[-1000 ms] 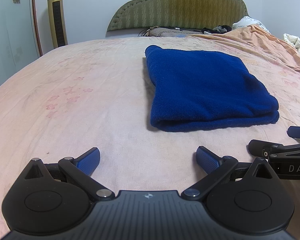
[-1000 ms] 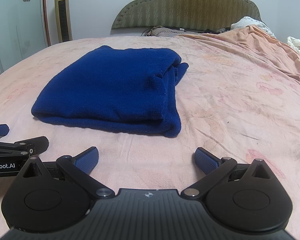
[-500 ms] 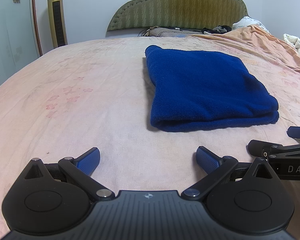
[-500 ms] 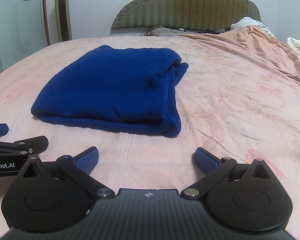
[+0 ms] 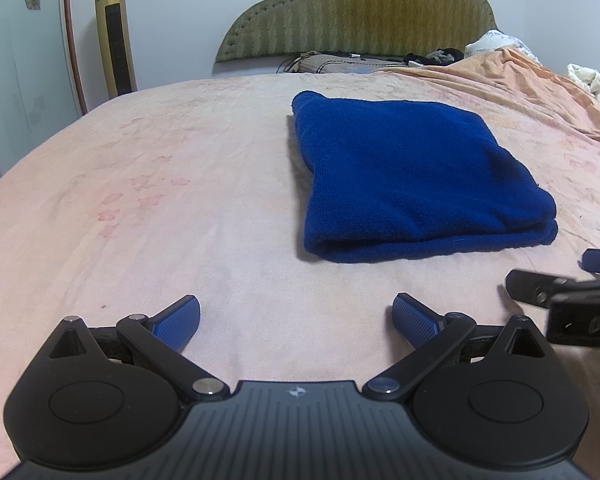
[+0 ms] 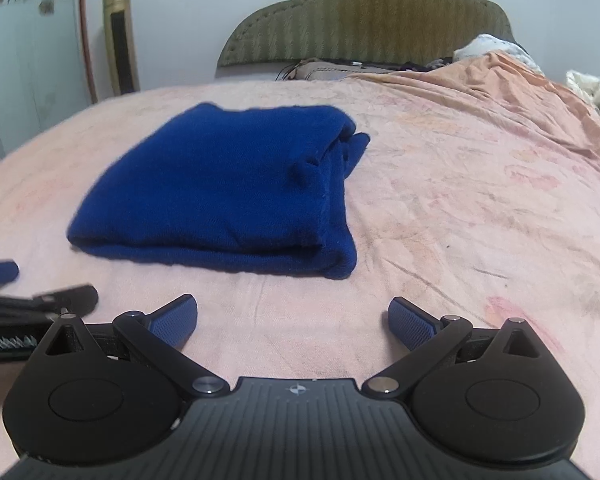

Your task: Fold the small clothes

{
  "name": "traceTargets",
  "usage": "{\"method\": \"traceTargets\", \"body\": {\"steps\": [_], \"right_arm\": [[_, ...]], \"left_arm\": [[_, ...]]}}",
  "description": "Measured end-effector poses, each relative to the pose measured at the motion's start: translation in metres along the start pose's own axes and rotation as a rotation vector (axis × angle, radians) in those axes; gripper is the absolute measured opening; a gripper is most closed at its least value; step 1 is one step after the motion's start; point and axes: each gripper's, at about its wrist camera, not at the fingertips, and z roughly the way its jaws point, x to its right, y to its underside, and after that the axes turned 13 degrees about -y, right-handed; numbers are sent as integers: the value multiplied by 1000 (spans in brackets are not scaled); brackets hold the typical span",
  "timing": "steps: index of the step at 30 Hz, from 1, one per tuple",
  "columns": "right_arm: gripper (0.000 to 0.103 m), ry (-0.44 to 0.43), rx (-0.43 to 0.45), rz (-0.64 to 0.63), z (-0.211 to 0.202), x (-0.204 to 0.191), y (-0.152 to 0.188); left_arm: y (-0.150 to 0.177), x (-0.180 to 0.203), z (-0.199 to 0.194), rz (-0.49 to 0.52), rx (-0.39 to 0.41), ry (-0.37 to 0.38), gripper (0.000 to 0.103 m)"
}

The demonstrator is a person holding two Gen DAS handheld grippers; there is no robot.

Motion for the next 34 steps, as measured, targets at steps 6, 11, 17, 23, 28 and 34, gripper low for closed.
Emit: {"method": "traceTargets", "body": {"steps": [6, 11, 17, 23, 28, 34], "right_arm": [[103, 24, -7, -44, -7, -9, -5], [103, 6, -12, -15, -9, -4, -6], [103, 3, -23, -2, -8, -1, -3], [103, -1, -26, -5, -7, -2, -3], [103, -5, -31, -11, -5, -3, -4], [103, -17, -34, -11, -3, -3, -7]], "left_arm": [[-1, 2, -10, 19, 16, -26, 103], [-1, 2, -14, 31, 20, -24, 103], [-3, 2, -11, 31, 10, -21, 103], [-4, 0, -11, 29, 9, -26, 103], [-6, -4, -9, 6, -10, -20, 103], [-8, -7, -11, 13, 3, -33, 103]]}}
